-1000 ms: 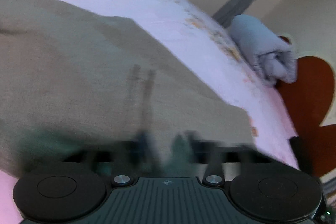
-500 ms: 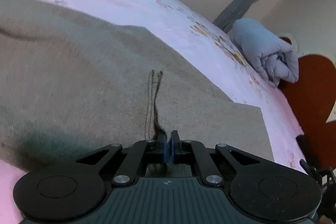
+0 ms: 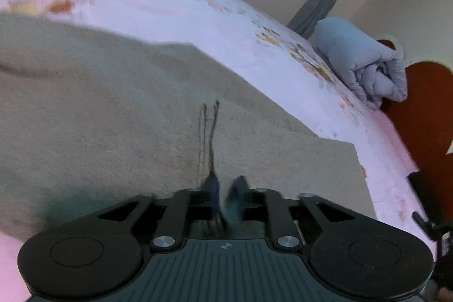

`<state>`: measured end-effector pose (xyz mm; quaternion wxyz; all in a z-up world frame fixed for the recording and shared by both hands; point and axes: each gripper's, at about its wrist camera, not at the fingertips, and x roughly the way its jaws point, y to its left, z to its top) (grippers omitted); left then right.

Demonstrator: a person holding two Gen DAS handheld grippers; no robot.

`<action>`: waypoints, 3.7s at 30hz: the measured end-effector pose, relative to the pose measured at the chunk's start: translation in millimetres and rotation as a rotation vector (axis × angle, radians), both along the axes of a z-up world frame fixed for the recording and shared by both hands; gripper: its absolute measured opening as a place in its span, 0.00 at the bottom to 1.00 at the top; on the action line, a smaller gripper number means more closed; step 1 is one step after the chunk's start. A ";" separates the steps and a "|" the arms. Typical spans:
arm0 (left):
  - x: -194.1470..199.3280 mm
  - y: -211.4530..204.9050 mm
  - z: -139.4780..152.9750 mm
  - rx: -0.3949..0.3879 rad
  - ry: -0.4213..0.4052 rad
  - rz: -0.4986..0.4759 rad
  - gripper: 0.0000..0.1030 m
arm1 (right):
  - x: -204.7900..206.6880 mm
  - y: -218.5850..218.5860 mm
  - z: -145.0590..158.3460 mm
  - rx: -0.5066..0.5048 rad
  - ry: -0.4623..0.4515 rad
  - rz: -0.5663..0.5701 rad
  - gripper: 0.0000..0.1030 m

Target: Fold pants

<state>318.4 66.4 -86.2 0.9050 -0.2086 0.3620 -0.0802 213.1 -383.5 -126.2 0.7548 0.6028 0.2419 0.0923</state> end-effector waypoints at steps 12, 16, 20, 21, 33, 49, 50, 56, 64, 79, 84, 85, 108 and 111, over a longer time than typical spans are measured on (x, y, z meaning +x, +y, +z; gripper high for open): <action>-5.4 -12.4 6.8 0.105 0.014 -0.061 0.70 | 0.3 2.5 -0.1 0.003 -0.011 0.011 0.63; 3.6 -23.3 4.4 0.095 0.033 -0.119 0.40 | 1.8 7.0 1.3 0.010 -0.033 0.056 0.64; 6.4 -9.5 11.0 0.034 0.010 -0.103 0.09 | 4.0 11.9 -0.3 0.042 -0.037 0.099 0.67; 4.3 -5.0 14.6 0.012 -0.009 -0.102 0.09 | 5.6 13.9 -2.3 0.058 -0.031 0.116 0.67; 13.4 -10.5 -4.0 0.094 0.019 -0.137 0.13 | 24.4 17.9 -12.5 -0.018 0.036 0.033 0.28; 0.5 18.2 -3.6 -0.011 0.012 -0.082 0.51 | 85.1 24.7 22.4 -0.245 0.166 0.167 0.32; -6.8 24.6 2.7 0.003 -0.011 -0.067 0.63 | 81.3 25.2 35.4 -0.255 0.145 0.161 0.40; -60.1 80.6 21.5 0.073 -0.104 0.093 0.97 | 92.6 113.4 79.7 -0.465 -0.078 0.386 0.43; -115.1 216.0 7.8 -0.036 -0.116 0.416 0.97 | 135.7 215.5 57.7 -0.585 0.015 0.540 0.43; -39.8 285.7 -51.4 -0.244 -0.165 0.398 0.95 | 61.1 192.6 75.3 -0.465 -0.048 0.438 0.61; -48.5 288.3 -47.6 -0.354 -0.157 0.478 0.37 | 60.2 214.6 81.5 -0.598 -0.059 0.432 0.60; -51.8 283.7 -38.4 -0.327 -0.185 0.455 0.37 | 58.8 223.0 86.3 -0.674 -0.088 0.433 0.60; -66.9 164.4 126.4 -0.141 -0.399 0.148 0.36 | 44.7 201.9 98.5 -0.993 -0.181 0.264 0.84; -46.4 102.2 148.2 -0.114 -0.417 0.032 0.37 | 40.7 150.9 98.9 -0.908 -0.143 0.162 0.83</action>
